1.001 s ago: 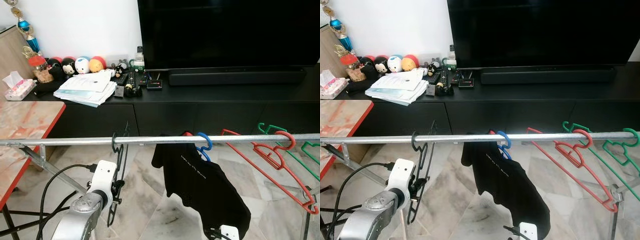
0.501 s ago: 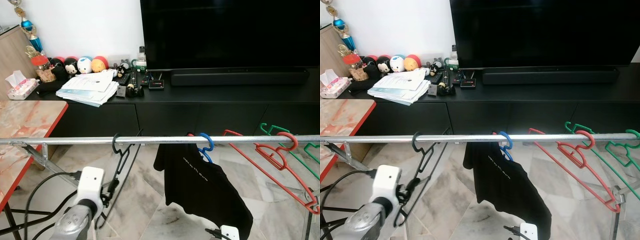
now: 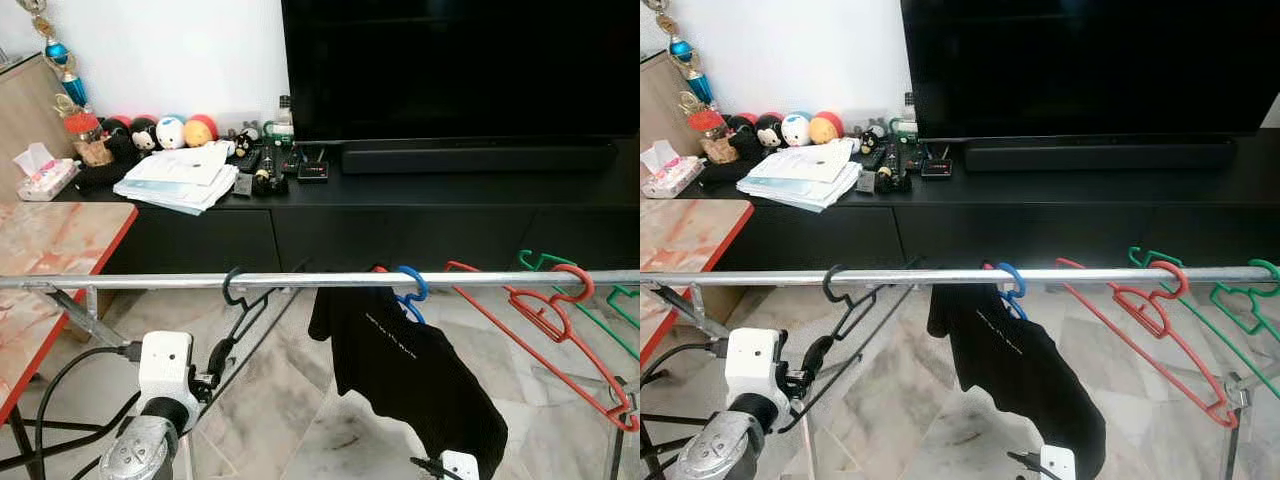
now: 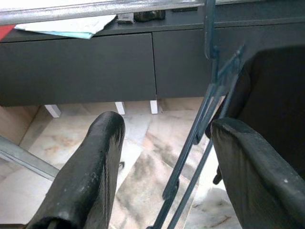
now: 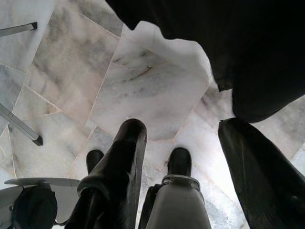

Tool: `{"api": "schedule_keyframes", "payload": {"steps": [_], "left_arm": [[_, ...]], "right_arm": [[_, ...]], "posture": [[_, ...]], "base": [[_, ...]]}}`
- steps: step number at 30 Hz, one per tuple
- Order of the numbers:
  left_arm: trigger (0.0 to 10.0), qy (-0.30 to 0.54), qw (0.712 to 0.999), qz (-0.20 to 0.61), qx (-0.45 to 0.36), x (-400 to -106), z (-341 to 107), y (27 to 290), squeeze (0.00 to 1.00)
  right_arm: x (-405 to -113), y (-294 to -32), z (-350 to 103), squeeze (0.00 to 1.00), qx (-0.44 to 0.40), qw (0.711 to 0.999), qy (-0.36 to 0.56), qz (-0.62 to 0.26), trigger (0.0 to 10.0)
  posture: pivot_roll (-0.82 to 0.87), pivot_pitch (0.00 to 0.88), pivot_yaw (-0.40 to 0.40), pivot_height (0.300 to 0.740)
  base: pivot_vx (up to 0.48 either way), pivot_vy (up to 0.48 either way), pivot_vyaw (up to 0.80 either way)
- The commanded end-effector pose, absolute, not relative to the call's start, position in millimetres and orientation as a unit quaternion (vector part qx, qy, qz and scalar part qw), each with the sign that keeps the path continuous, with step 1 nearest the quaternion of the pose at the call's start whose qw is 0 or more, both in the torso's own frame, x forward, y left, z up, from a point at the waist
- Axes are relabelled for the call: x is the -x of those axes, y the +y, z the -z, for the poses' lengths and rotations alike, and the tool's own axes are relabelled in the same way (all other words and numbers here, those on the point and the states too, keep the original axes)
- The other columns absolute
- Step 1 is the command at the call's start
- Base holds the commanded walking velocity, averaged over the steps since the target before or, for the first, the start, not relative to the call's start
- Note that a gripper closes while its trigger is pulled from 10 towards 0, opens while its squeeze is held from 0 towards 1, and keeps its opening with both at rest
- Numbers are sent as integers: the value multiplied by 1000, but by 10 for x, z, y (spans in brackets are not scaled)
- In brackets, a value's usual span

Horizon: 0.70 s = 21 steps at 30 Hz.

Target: Hang hanger

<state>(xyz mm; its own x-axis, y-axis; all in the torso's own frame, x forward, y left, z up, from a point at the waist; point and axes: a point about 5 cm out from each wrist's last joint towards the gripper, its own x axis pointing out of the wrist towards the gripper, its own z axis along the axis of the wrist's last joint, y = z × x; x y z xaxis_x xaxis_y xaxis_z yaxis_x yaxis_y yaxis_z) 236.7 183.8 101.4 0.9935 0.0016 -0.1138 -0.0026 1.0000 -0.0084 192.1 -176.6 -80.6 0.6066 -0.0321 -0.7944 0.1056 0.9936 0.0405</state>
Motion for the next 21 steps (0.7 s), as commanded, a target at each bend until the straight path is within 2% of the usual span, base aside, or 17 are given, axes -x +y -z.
{"api": "schedule_keyframes", "payload": {"steps": [1,21], "left_arm": [[10000,63,998,-6,14,-2331,-962,1866,0],[10000,66,998,2,19,-2362,-904,1821,0]], "right_arm": [[-1893,-1757,821,0,-47,894,444,39,10000],[-1865,-1771,831,0,-43,893,446,34,10000]], "posture": [[50,54,70,740],[30,20,68,740]], "base": [[0,0,0],[0,0,0]]}}
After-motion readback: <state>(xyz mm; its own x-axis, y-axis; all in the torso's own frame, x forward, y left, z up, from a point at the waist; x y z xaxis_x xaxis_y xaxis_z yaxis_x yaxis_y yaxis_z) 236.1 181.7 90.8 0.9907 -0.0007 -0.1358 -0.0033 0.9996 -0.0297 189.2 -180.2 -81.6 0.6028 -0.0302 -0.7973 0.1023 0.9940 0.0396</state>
